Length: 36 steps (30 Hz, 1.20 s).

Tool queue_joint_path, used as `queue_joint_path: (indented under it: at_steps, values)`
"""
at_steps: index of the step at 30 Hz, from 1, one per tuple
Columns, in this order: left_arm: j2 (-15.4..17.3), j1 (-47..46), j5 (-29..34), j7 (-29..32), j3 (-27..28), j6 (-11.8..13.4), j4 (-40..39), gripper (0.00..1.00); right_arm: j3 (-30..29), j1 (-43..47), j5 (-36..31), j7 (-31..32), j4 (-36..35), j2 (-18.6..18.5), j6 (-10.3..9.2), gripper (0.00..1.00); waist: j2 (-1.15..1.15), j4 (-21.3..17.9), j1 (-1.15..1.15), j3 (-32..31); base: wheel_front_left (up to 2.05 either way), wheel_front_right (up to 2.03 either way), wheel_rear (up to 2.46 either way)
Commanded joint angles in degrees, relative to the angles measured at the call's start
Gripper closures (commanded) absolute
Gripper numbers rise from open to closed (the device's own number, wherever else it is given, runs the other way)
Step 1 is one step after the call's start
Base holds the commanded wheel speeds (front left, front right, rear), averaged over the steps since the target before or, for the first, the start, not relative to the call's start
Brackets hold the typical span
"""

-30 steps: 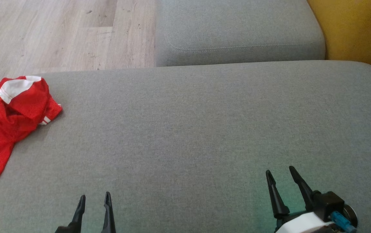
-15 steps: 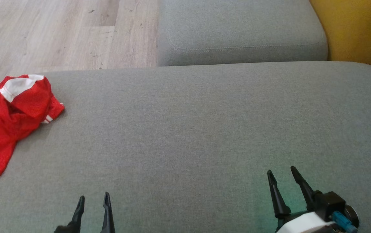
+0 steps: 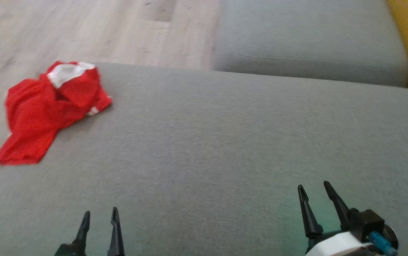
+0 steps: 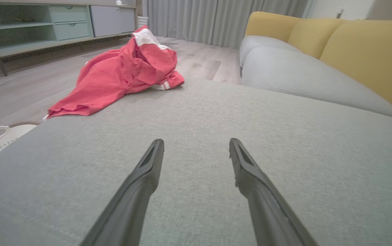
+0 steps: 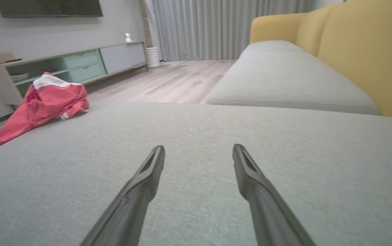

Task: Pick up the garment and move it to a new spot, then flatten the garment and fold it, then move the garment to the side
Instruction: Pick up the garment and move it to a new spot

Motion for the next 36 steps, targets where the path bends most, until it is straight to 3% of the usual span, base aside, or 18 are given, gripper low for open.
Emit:
queue_joint_path:
  at_steps: [1,6,11,27,32,36]
  values:
    - [0.7,-2.1,-0.1,-0.2,1.4,0.2,-1.9,0.0,1.1,-1.9,0.4,-0.8,-2.0,-0.5,0.44,0.0,0.0,3.6,0.0,0.0,0.0,0.0,0.0]
    - [1.3,-1.8,-0.3,0.6,1.7,0.8,-3.3,0.0,1.6,-2.1,0.9,-0.9,-1.8,-0.5,0.44,0.0,0.0,11.5,0.0,0.0,0.0,0.0,0.0]
    - [1.9,-1.5,-0.7,0.6,2.4,1.2,-4.0,0.0,2.4,-2.6,1.2,-1.0,-1.5,-0.5,0.44,0.0,0.0,16.5,0.0,0.2,0.0,0.0,0.0]
    - [2.7,1.5,-2.7,-1.4,5.8,3.8,-7.7,0.0,6.3,-6.3,0.0,-1.0,0.1,-0.5,0.44,0.0,0.0,17.7,0.0,1.8,0.0,0.0,0.0]
    - [6.2,0.2,-3.5,-0.1,9.3,4.1,-13.7,0.0,4.2,-5.0,-0.9,-1.0,-1.4,-0.5,0.44,0.0,0.0,17.9,0.0,1.9,0.0,0.0,0.0]
    - [11.9,-4.7,-4.0,2.8,14.5,4.3,-21.0,0.0,2.7,-4.0,-2.0,-1.0,-3.3,-0.5,0.44,0.0,0.0,18.0,0.0,1.8,0.0,0.0,0.0]
